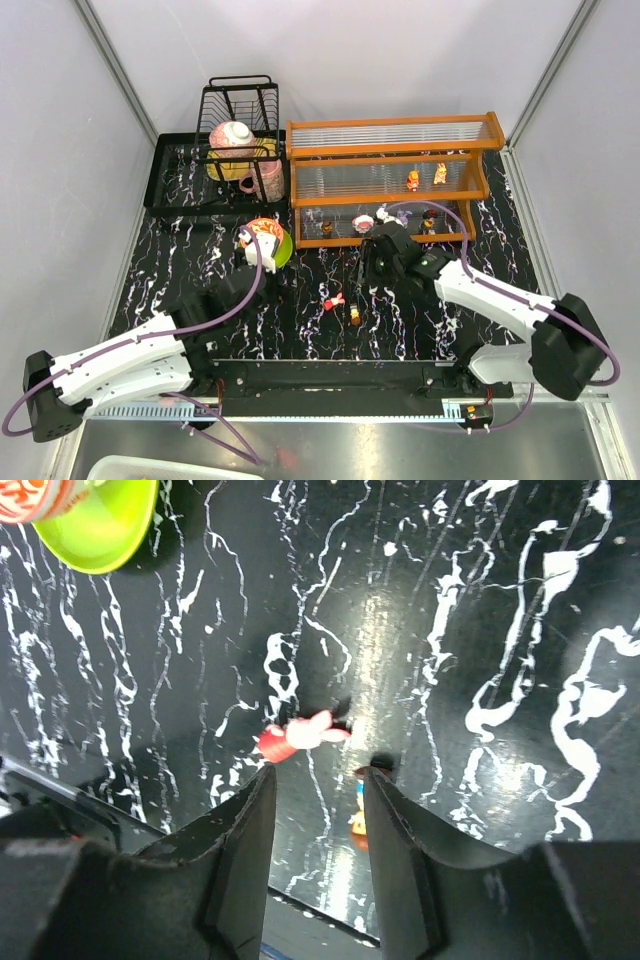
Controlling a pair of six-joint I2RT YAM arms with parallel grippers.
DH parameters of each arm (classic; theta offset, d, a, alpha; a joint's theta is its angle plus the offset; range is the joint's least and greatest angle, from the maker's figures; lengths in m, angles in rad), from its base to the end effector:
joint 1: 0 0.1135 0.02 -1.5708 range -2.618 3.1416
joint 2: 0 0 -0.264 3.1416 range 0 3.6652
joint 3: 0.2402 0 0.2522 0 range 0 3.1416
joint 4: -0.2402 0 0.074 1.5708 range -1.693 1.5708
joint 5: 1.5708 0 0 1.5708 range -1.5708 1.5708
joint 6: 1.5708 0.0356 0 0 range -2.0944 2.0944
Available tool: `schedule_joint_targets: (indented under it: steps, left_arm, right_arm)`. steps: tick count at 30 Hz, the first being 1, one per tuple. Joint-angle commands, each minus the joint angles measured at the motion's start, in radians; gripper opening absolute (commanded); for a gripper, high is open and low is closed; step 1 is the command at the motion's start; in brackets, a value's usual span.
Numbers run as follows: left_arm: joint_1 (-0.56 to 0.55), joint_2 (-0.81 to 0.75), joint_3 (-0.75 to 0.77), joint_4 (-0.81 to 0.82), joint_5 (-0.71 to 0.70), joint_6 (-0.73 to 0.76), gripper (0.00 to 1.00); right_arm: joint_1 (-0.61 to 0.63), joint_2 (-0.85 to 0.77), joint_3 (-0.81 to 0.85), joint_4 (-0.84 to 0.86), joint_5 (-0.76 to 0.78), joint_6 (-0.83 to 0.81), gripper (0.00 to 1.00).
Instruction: Place and organize the plastic toys onto the shelf
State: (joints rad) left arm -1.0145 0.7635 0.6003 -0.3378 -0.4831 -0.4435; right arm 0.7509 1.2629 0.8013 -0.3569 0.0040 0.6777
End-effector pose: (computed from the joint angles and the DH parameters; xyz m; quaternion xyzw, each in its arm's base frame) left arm 0.1055 -0.1384 0.2648 0.1183 0.8359 -0.1762 0.5062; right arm 0.1909 0.1779 0.2297 -0.0333 0.9295 0.2392 0.2788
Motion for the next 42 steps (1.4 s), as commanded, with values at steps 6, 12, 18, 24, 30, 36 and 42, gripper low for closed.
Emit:
schedule_joint_targets:
  steps: [6, 12, 18, 24, 30, 36, 42]
  left_arm:
    - [0.005, -0.013, -0.004, 0.04, -0.012, -0.004, 0.99]
    - [0.005, -0.021, -0.007, 0.039, -0.009, -0.008, 0.99]
    - [0.004, -0.035, -0.011, 0.036, -0.012, -0.001, 0.99]
    - [0.005, -0.032, -0.01, 0.034, -0.012, 0.006, 0.99]
    - [0.005, -0.039, -0.01, 0.031, -0.02, 0.014, 0.99]
    - [0.005, -0.046, -0.013, 0.025, -0.031, 0.017, 0.99]
    - [0.005, -0.046, -0.016, 0.022, -0.04, 0.02, 0.99]
  right_arm:
    - [0.042, 0.22, 0.223, -0.128, -0.048, 0.201, 0.43]
    - [0.08, 0.358, 0.312, -0.24, -0.056, 0.213, 0.38]
    - [0.087, 0.43, 0.335, -0.277, -0.044, 0.226, 0.36]
    - [0.09, 0.486, 0.355, -0.284, -0.056, 0.224, 0.36]
    - [0.093, 0.504, 0.369, -0.269, -0.067, 0.224, 0.37]
    - [0.091, 0.533, 0.392, -0.267, -0.076, 0.218, 0.37]
    - [0.093, 0.561, 0.412, -0.266, -0.073, 0.209, 0.38]
